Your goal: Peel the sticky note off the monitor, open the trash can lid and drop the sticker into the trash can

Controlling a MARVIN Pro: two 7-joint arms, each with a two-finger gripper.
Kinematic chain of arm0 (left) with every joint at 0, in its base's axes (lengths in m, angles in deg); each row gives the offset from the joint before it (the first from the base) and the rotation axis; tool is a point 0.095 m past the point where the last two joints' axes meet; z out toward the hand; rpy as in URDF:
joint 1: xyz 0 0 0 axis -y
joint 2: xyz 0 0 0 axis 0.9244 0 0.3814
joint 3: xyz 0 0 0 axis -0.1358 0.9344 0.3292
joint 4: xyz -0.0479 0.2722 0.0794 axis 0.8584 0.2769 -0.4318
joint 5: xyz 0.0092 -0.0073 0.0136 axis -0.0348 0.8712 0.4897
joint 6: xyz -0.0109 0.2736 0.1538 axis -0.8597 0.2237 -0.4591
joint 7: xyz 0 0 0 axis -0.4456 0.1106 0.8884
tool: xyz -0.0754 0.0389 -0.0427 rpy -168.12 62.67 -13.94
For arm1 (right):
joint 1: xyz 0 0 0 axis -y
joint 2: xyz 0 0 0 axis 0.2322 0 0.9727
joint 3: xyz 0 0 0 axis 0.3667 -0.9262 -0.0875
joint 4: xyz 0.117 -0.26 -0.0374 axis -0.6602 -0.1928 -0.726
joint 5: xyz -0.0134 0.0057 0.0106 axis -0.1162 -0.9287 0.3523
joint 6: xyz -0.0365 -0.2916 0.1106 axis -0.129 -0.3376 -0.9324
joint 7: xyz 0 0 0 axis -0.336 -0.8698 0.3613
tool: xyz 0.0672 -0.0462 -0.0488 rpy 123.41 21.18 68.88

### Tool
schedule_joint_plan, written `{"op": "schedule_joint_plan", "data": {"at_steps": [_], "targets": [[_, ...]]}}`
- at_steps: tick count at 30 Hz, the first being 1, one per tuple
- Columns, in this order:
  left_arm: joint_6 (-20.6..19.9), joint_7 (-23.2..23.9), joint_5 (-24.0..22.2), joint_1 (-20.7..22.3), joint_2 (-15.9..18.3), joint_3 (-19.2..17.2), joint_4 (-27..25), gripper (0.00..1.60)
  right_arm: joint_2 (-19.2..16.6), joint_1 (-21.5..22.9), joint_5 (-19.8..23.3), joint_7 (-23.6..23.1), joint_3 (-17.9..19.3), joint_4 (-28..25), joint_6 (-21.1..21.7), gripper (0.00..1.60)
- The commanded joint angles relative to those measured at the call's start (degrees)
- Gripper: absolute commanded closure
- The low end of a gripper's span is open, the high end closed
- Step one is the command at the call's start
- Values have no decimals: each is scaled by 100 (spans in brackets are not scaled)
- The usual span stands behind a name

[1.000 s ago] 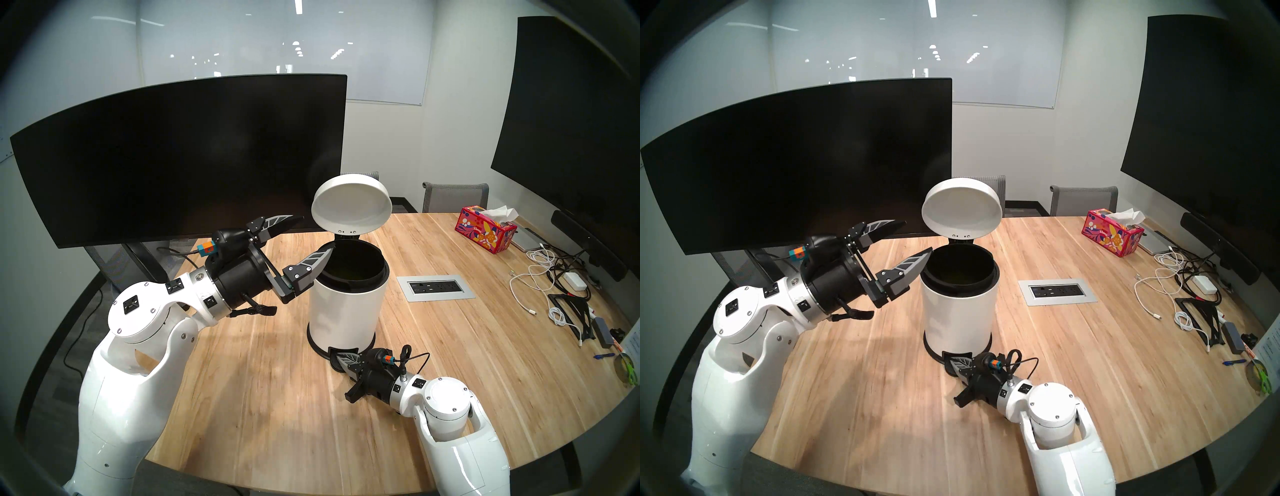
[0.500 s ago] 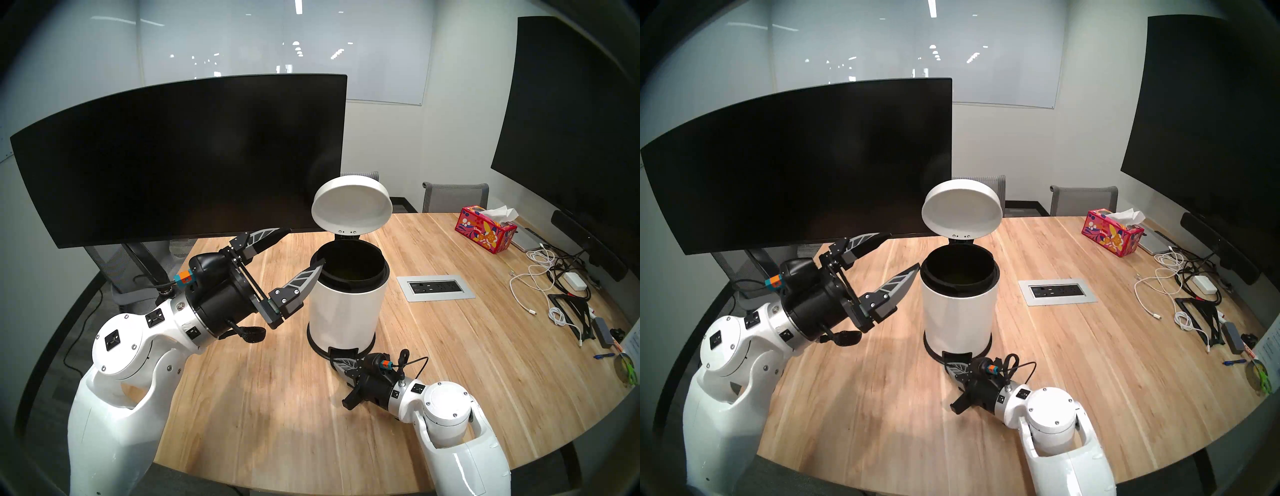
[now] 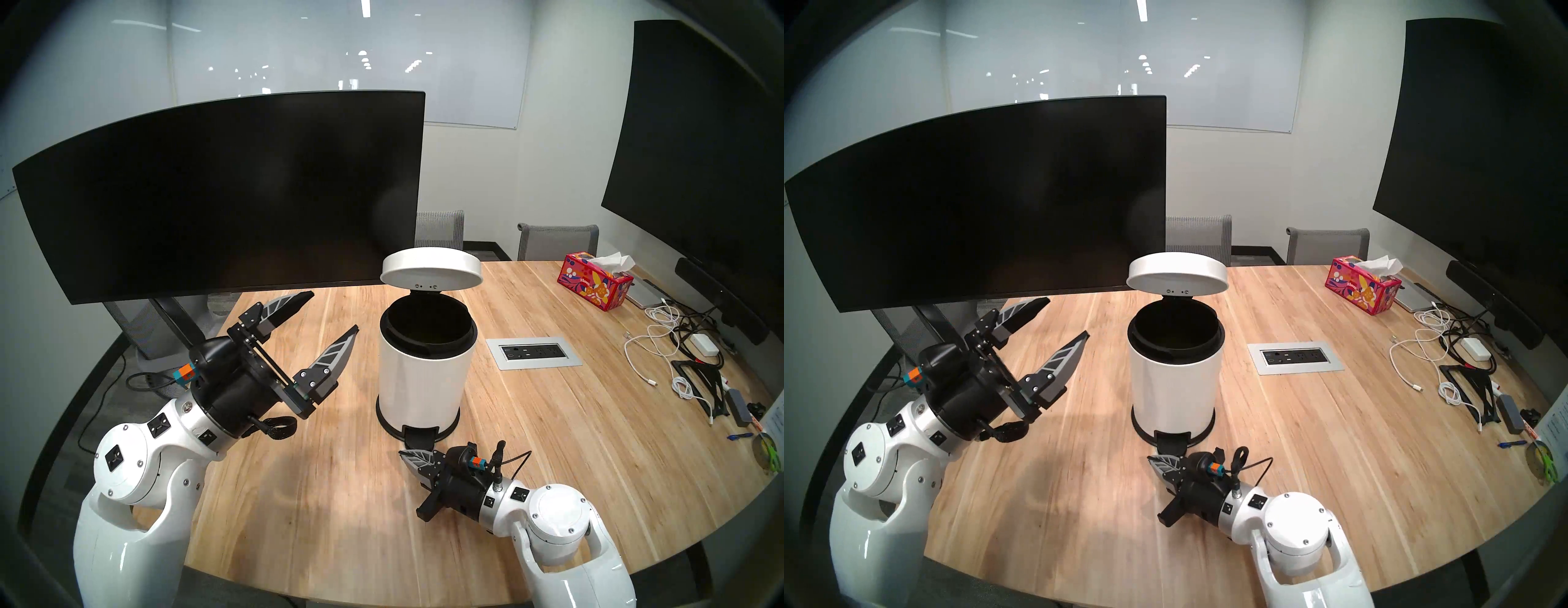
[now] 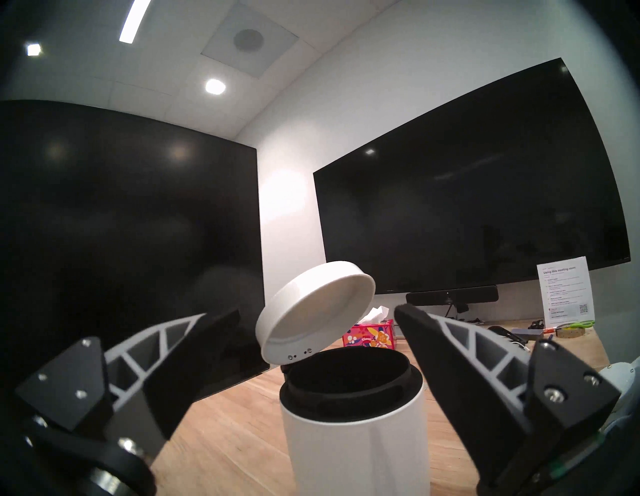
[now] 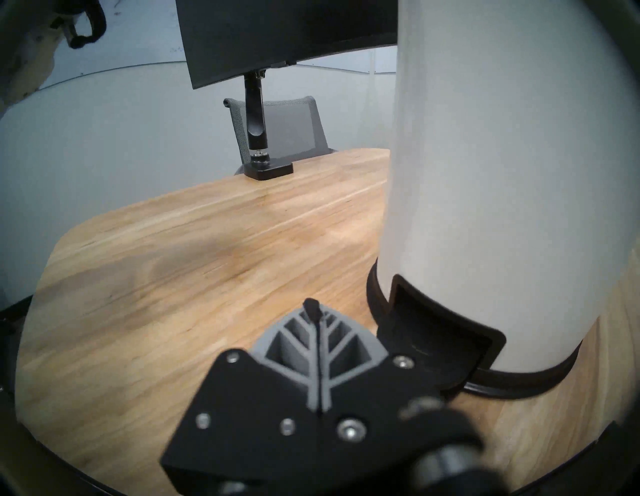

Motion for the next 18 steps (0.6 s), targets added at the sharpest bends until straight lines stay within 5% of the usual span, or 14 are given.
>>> {"op": "schedule_joint_plan", "data": {"at_steps": [1, 18], "targets": [[350, -9, -28, -666, -321, -223, -75, 0, -27, -473, 135, -30, 90, -670, -229, 160], [1108, -113, 16, -1753, -911, -596, 147, 0, 82, -1439, 427, 10, 806, -1830, -773, 160]]}}
